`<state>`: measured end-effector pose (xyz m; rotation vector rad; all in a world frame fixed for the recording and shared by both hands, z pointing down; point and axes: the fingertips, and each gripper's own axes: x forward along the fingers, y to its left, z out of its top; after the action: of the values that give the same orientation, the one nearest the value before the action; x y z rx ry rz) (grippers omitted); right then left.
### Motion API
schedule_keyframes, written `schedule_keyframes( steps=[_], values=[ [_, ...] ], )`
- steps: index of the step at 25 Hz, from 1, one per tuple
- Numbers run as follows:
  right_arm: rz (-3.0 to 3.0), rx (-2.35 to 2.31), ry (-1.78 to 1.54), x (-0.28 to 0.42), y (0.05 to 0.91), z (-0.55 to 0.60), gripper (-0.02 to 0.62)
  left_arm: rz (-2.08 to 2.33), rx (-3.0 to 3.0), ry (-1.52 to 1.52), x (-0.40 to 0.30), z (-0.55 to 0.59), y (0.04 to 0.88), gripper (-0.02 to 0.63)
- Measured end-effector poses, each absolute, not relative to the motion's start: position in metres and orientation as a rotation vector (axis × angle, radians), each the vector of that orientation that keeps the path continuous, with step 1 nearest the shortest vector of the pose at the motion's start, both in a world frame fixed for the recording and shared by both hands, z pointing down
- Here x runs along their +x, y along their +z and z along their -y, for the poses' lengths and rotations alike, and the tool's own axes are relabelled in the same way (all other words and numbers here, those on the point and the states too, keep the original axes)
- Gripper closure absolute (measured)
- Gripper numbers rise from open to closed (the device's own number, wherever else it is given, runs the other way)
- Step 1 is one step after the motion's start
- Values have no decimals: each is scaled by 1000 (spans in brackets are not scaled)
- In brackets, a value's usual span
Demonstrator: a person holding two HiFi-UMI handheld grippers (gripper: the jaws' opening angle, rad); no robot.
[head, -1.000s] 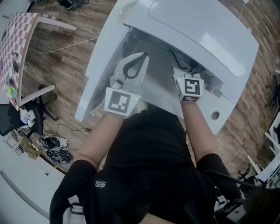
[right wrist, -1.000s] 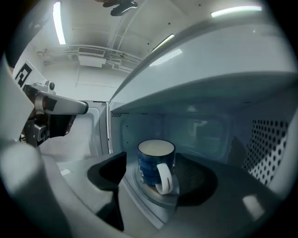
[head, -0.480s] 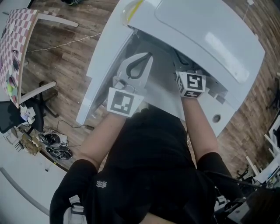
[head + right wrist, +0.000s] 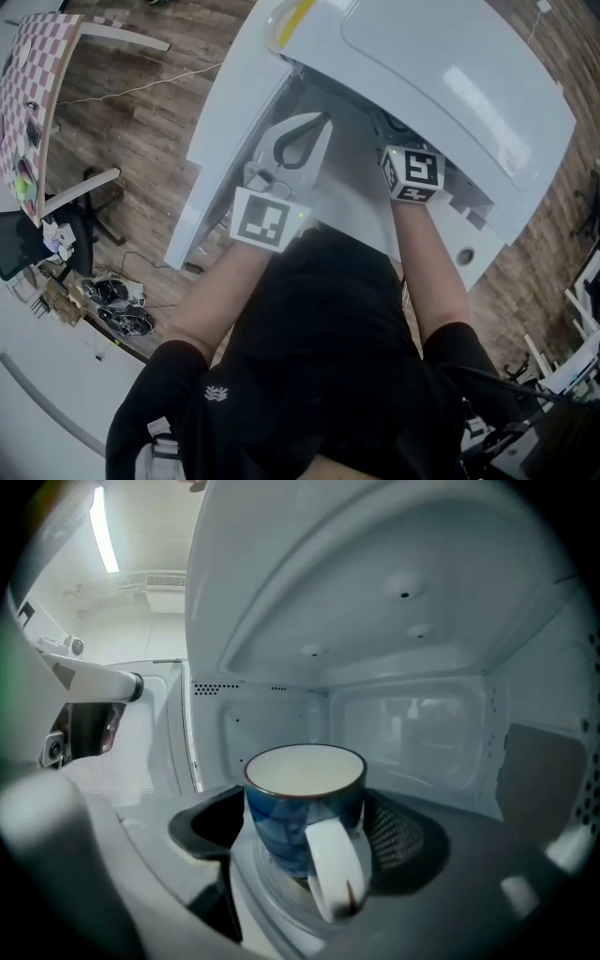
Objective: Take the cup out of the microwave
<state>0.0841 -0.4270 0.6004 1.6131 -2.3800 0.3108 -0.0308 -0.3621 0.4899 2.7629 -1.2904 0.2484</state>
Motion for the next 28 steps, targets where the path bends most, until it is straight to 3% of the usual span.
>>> schedule_keyframes(
  steps=[28],
  values=[
    [2364, 1561, 243, 76, 601, 422, 210, 1308, 2770, 261, -46, 357, 477, 603]
  ],
)
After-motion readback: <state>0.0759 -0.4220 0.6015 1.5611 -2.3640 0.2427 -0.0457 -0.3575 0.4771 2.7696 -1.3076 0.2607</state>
